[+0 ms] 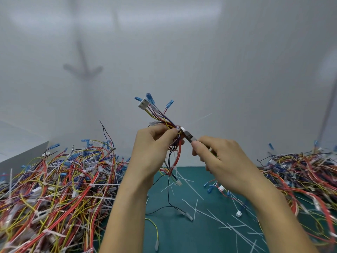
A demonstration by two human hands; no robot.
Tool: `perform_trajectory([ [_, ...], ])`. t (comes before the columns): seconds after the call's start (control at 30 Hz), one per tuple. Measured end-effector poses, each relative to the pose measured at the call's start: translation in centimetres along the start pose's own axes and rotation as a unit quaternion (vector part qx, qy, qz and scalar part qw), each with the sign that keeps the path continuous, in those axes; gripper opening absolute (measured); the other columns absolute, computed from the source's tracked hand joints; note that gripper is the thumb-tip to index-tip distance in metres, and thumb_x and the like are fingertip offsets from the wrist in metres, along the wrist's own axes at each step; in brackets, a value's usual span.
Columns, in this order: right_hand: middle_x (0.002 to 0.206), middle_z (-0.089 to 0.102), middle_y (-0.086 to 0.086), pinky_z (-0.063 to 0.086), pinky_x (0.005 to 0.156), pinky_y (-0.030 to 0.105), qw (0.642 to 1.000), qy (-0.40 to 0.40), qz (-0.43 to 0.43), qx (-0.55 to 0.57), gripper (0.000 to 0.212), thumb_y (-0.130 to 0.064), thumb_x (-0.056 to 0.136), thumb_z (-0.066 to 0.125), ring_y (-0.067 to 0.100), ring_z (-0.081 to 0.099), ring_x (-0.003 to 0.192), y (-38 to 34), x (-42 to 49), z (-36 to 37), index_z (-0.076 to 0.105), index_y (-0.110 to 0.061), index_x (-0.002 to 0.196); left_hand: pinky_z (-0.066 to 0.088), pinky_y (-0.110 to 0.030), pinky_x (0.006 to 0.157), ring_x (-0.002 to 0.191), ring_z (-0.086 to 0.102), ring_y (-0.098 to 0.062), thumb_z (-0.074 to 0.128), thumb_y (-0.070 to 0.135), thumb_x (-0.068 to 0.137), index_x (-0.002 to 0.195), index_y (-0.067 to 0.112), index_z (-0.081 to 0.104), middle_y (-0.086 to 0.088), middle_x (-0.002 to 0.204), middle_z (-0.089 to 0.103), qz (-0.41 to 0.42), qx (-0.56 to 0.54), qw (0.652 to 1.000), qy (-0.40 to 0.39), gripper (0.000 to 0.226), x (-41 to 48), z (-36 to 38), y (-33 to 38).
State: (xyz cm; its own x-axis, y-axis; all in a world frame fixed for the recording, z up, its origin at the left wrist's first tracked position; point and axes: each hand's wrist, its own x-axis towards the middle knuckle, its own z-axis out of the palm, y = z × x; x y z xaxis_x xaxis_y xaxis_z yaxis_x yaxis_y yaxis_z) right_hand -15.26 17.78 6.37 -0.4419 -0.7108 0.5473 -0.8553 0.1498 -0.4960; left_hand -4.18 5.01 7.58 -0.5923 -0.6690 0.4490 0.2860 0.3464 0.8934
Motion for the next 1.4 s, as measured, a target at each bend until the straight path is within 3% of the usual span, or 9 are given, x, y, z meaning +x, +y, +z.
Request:
perform_trajectory([
  [0.13,0.068,0.056,0.004,0.045,0.066,0.039,1.0,-0.002,0.007,0.001,0.045,-0.05,0.096,0.039,0.023,0.053,0.067,-0.2,-0.1,-0.1,0.063,-0.013,0.083,0.056,-0.027,0.078,0.08,0.074,-0.012,0.062,0.014,0.093,0.086,0.014,0.075,-0.005,0.085,0.077,0.002,0.007,1.0,-0.004,0.015,0.0,0.0,0.0],
  [0.23,0.057,0.047,-0.006,0.031,0.054,0.029,1.0,0.002,0.011,-0.009,0.043,-0.051,0.096,0.04,0.011,0.042,0.057,-0.1,0.0,0.0,0.062,-0.017,0.081,0.057,-0.016,0.074,0.078,0.075,-0.015,0.062,0.01,0.092,0.084,0.011,0.075,-0.008,0.085,0.076,0.013,-0.003,1.0,-0.001,0.015,0.0,0.0,0.0],
  [0.33,0.058,0.048,-0.004,0.025,0.051,0.025,1.0,0.004,0.009,-0.016,0.042,-0.052,0.095,0.039,0.009,0.04,0.056,0.0,0.0,0.1,0.06,-0.019,0.08,0.055,-0.014,0.07,0.077,0.075,-0.016,0.063,0.009,0.092,0.084,0.005,0.075,-0.012,0.083,0.076,0.019,-0.003,1.0,0.002,0.015,0.1,0.0,-0.1],
  [0.57,0.064,0.055,0.006,0.036,0.058,0.037,1.0,0.001,0.003,-0.005,0.046,-0.055,0.092,0.036,0.015,0.041,0.057,0.1,0.0,0.2,0.058,-0.018,0.078,0.051,-0.008,0.065,0.072,0.073,-0.011,0.065,0.011,0.091,0.083,0.005,0.075,-0.01,0.079,0.076,0.03,0.004,1.0,0.008,0.014,0.1,0.1,-0.2],
  [0.77,0.068,0.057,0.014,0.05,0.067,0.048,1.0,-0.002,0.015,0.024,0.05,-0.054,0.093,0.036,0.03,0.052,0.067,0.0,0.0,0.4,0.057,-0.011,0.076,0.047,-0.006,0.061,0.07,0.071,-0.005,0.065,0.009,0.091,0.085,0.01,0.076,-0.007,0.079,0.076,0.04,0.008,0.999,0.011,0.013,0.1,0.2,-0.2],
  [1.23,0.066,0.057,0.01,0.05,0.062,0.047,0.998,-0.002,0.028,0.063,0.045,-0.047,0.099,0.043,0.029,0.051,0.061,0.3,0.0,0.7,0.057,-0.015,0.07,0.049,-0.007,0.065,0.074,0.072,-0.008,0.065,0.011,0.091,0.081,0.024,0.074,0.001,0.077,0.076,0.056,0.036,0.998,0.016,0.019,0.2,0.1,-0.2],
  [1.4,0.064,0.059,0.014,0.053,0.059,0.048,0.993,0.001,0.038,0.113,0.044,-0.044,0.1,0.045,0.029,0.055,0.054,0.2,0.2,1.0,0.062,-0.017,0.07,0.047,-0.005,0.063,0.071,0.071,-0.004,0.065,0.009,0.091,0.086,0.015,0.076,-0.002,0.08,0.076,0.056,0.009,0.998,0.01,0.014,0.2,-0.2,-0.1],
])
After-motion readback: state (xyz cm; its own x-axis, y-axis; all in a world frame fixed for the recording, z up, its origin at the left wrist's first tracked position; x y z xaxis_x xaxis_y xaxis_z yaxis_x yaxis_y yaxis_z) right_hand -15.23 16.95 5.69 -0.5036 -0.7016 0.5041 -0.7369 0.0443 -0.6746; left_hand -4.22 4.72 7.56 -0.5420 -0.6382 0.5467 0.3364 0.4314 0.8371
